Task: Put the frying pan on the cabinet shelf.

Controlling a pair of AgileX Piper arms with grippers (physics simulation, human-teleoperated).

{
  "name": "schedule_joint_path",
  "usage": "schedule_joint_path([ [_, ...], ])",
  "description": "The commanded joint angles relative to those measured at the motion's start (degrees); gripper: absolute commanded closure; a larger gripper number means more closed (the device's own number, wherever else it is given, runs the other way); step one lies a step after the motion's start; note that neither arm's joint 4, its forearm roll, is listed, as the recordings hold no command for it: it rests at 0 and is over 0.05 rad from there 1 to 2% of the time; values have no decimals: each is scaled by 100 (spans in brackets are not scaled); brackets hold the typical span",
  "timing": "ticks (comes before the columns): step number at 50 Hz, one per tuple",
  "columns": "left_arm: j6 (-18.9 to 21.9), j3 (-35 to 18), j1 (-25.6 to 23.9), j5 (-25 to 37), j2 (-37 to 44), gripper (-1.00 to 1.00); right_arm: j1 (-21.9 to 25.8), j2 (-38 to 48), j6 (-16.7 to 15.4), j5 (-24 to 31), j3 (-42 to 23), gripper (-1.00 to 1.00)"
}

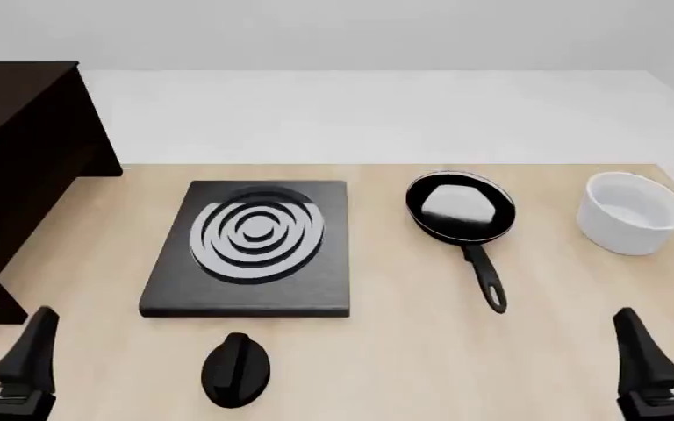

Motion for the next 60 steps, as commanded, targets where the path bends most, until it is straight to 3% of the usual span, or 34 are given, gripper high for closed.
schedule_joint_path([
  [1,-405,-296,-132,124,403,-100,135,-9,-129,240,-241,-100],
  [2,-226,-446,-193,443,153,-100,101,-32,-50,355,-386,-100],
  [5,-663,-895,-108,967,84,-100,173,-16,35,662,-682,-100],
  [9,-589,-1403,-219,1410,68,-100,340,29,83,972,-1013,-100],
  [20,-629,-2263,-621,1898,517,-100,342,703,28,1629,-2145,-100],
  [21,-258,-2368,-767,1972,517,-100,343,766,42,1734,-2318,-100],
  [23,-47,-2432,-1039,2039,537,-100,382,919,83,1793,-2443,-100],
  [25,-600,-2535,-1045,2010,829,-100,329,1229,160,1831,-2618,-100],
  [26,-688,-2592,-996,1964,917,-100,314,1382,116,1858,-2699,-100],
  [32,-934,-2881,-1086,1892,1607,-100,308,2022,148,2156,-3310,-100],
  [33,-646,-3013,-1147,1893,1782,-100,393,2259,-9,2213,-3387,-100],
  [35,-364,-3082,-1174,1871,1946,-100,392,2360,46,2205,-3532,-100],
  [36,-549,-3127,-1271,1849,1952,-100,468,2340,50,2184,-3545,-100],
  [37,-734,-3187,-1389,1830,2026,-100,633,2442,-160,2171,-3547,-100],
  [38,-671,-3247,-1463,1821,2109,-100,680,2601,-247,2193,-3584,-100],
  [40,-435,-3336,-1534,1790,2139,-100,684,2775,-198,2190,-3627,-100],
  [43,-503,-3476,-1587,1807,2297,-100,857,3052,-155,2361,-3811,-100],
  [47,-545,-3449,-1572,1818,2310,-100,711,3486,-73,2469,-3983,-100],
  [48,-555,-3428,-1586,1841,2299,-100,960,3701,-24,2543,-3988,-100],
  [52,-193,-3348,-1770,1939,2297,-100,944,4083,129,2723,-4203,-100],
  [53,-223,-3348,-1701,1934,2289,-100,947,4207,69,2800,-4291,-100],
  [57,-350,-3332,-1584,1892,2277,-100,982,4602,331,2984,-4436,-100],
  [60,-241,-3304,-1793,1964,2193,-100,977,4883,148,3057,-4545,-100],
])
